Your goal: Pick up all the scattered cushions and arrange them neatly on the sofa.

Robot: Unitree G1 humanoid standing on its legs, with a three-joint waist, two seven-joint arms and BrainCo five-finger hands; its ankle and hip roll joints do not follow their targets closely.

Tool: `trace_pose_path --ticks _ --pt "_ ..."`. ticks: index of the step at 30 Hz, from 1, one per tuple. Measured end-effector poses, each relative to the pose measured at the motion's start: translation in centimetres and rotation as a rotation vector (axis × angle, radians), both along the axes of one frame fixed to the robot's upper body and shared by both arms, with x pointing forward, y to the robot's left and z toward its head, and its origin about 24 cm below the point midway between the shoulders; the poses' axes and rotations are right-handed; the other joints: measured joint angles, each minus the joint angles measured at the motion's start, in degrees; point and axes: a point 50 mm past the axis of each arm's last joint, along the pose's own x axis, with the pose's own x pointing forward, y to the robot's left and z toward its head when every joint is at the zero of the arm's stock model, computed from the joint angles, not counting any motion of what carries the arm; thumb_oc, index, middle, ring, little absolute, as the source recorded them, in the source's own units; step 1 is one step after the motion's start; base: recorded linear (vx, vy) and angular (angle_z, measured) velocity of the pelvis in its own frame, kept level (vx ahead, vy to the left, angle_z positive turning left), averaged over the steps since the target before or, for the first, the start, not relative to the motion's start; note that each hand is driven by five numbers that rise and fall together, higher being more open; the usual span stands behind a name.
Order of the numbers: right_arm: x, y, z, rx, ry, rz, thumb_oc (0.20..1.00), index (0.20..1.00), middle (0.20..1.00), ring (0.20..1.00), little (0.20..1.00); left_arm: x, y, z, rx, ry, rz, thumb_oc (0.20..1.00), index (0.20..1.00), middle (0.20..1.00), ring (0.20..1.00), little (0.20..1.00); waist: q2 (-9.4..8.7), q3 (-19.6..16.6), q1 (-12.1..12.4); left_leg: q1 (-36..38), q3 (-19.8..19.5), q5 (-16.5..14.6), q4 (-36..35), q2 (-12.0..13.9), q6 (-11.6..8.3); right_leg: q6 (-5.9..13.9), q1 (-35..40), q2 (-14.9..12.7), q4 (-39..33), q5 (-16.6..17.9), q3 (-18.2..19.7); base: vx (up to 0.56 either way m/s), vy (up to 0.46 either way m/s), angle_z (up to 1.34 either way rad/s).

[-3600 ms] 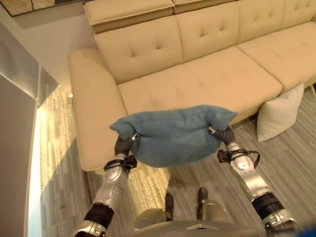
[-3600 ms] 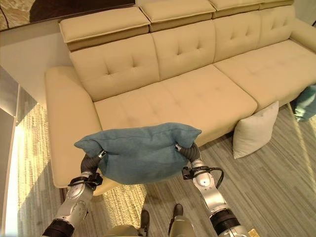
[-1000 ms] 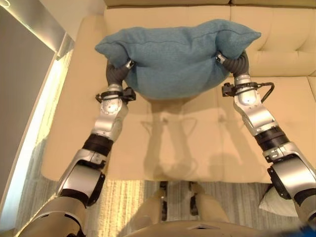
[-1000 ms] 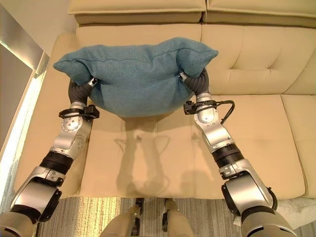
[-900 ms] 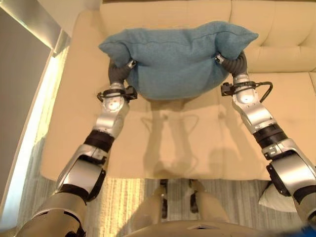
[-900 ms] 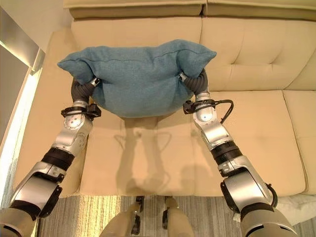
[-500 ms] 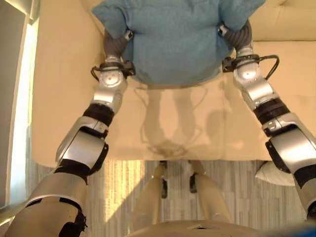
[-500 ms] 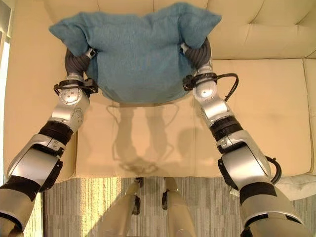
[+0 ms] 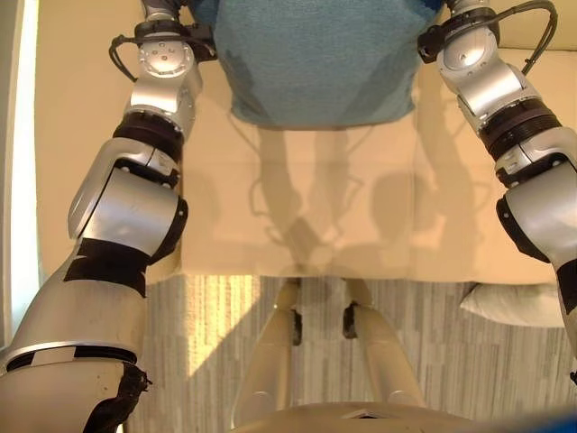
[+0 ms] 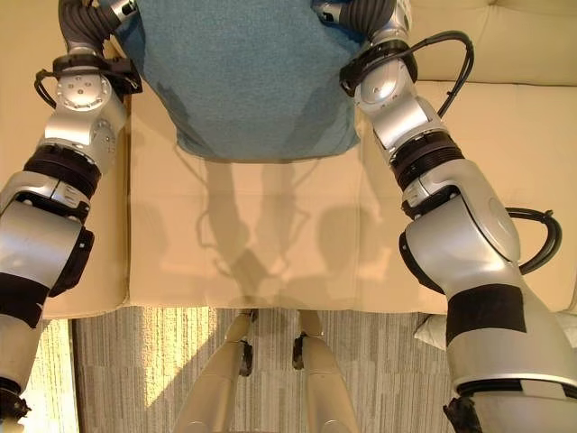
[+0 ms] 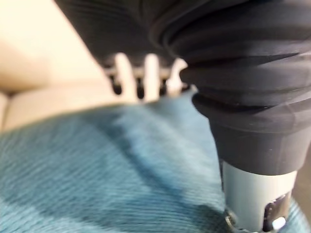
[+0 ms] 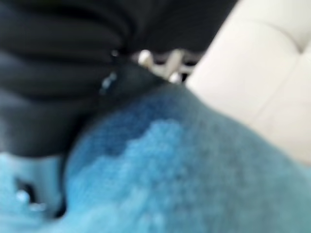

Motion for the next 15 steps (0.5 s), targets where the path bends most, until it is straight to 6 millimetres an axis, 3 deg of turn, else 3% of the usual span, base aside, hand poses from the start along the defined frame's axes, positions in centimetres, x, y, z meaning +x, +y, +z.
trace_pose_path --ticks 2,6,15 --pt "0.0 -1.1 0.8 -0.009 0.023 -0.035 1.0 1.0 1.0 1.0 1.0 -0.4 -0.2 1.8 0.032 -0.035 0.006 1.0 1.0 1.0 1.0 1.0 0.0 0.0 0.74 -0.05 -0.78 0.24 0.01 0.12 -0.33 0.0 0.01 0.08 0.28 0.0 -0.63 0.03 -0.016 0.1" --pt "-0.1 -2.4 1.0 0.065 0.038 -0.031 1.0 1.0 1.0 1.0 1.0 -0.8 0.8 2.5 0.038 -0.05 0.018 1.0 1.0 1.0 1.0 1.0 0.0 0.0 1.0 -0.15 -1.87 0.74 -0.21 0.27 -1.06 0.03 -0.04 0.15 0.8 -0.04 -1.46 0.03 -0.008 0.11" --pt "-1.6 -8.3 2.1 0.179 -0.007 -0.107 1.0 1.0 1.0 1.0 1.0 -2.9 7.7 2.1 0.046 -0.038 0.156 1.0 1.0 1.0 1.0 1.0 0.0 0.0 1.65 -0.29 -2.76 0.92 -0.23 0.15 -0.85 0.19 -0.18 0.06 1.25 -0.16 -1.62 0.02 0.014 0.04"
